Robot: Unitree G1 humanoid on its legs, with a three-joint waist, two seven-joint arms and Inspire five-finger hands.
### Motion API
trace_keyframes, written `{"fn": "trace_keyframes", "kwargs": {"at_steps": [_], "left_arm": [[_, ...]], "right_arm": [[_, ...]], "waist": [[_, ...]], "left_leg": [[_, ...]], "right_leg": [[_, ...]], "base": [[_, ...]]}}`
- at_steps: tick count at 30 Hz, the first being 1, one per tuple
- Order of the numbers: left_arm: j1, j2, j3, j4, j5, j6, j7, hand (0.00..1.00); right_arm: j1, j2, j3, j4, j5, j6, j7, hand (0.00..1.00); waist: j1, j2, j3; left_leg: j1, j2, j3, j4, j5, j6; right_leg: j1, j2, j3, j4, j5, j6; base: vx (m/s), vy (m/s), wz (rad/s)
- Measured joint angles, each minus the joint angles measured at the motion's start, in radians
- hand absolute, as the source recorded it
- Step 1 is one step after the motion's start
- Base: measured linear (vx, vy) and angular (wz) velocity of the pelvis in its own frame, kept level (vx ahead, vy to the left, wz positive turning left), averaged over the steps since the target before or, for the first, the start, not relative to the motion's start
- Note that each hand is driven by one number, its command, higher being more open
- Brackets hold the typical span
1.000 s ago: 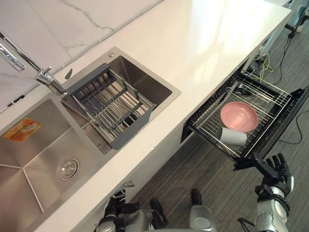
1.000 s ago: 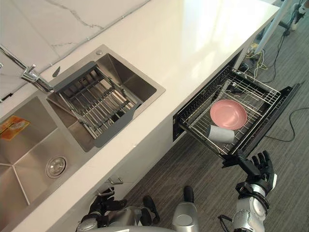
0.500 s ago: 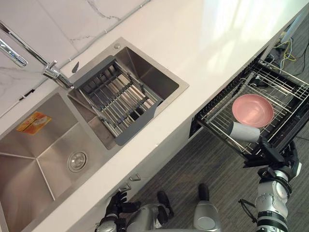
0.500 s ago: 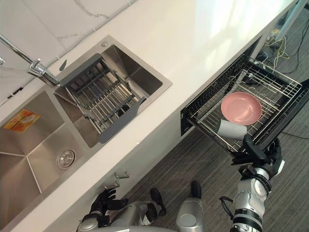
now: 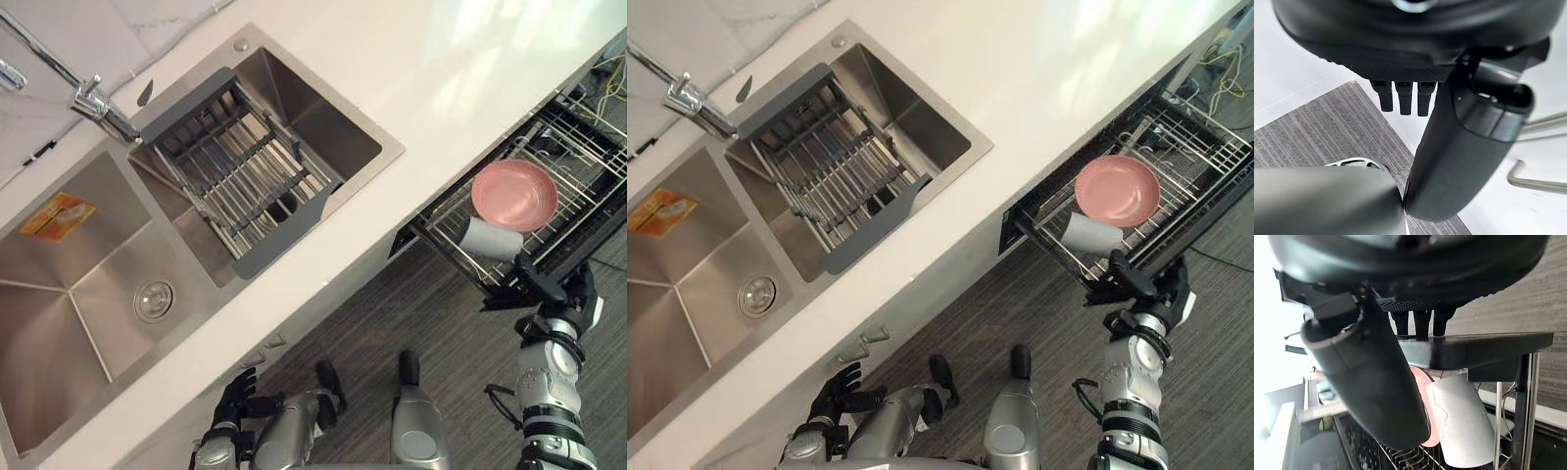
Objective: Walk over to the sink, pick up the cup, carry it to the dishwasher, place the cup inside the dishwasher, then close the dishwasher door
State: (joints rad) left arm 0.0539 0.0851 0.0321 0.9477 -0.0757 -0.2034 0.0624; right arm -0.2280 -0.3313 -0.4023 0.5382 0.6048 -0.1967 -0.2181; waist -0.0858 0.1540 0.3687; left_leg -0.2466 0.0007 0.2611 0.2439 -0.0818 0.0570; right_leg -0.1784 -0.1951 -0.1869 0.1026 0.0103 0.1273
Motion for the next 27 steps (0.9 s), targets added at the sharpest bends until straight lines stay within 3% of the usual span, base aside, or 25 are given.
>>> {"fn": "trace_keyframes", "kwargs": {"at_steps": [8, 12, 27], "left_arm": [[-0.041, 0.033, 0.000, -0.006, -0.001, 0.001, 0.006, 0.90], [-0.042, 0.043, 0.000, -0.009, -0.001, 0.001, 0.006, 0.90], [-0.050, 0.048, -0.010, 0.002, -0.001, 0.011, 0.006, 0.90]], "right_arm": [[-0.192, -0.025, 0.072, 0.039, 0.000, 0.046, -0.005, 0.90], [-0.276, -0.049, 0.123, 0.078, 0.002, 0.071, -0.011, 0.90], [-0.267, -0.064, 0.177, 0.088, -0.010, 0.095, -0.041, 0.90]], "waist": [[0.048, 0.001, 0.026], [0.056, 0.002, 0.027], [0.057, 0.001, 0.027]], "left_leg": [[-0.033, -0.010, -0.079, -0.057, 0.066, -0.005], [-0.042, -0.011, -0.118, -0.069, 0.079, -0.011], [-0.019, 0.015, -0.164, -0.120, 0.130, -0.045]], "right_leg": [[-0.012, 0.001, -0.078, -0.003, 0.006, -0.018], [0.001, 0.008, -0.117, -0.014, 0.003, -0.023], [0.020, 0.043, -0.156, -0.015, -0.005, -0.049]], "base": [[-0.05, -0.024, 0.28], [0.05, -0.030, 0.30], [-0.03, -0.023, 0.07]]}}
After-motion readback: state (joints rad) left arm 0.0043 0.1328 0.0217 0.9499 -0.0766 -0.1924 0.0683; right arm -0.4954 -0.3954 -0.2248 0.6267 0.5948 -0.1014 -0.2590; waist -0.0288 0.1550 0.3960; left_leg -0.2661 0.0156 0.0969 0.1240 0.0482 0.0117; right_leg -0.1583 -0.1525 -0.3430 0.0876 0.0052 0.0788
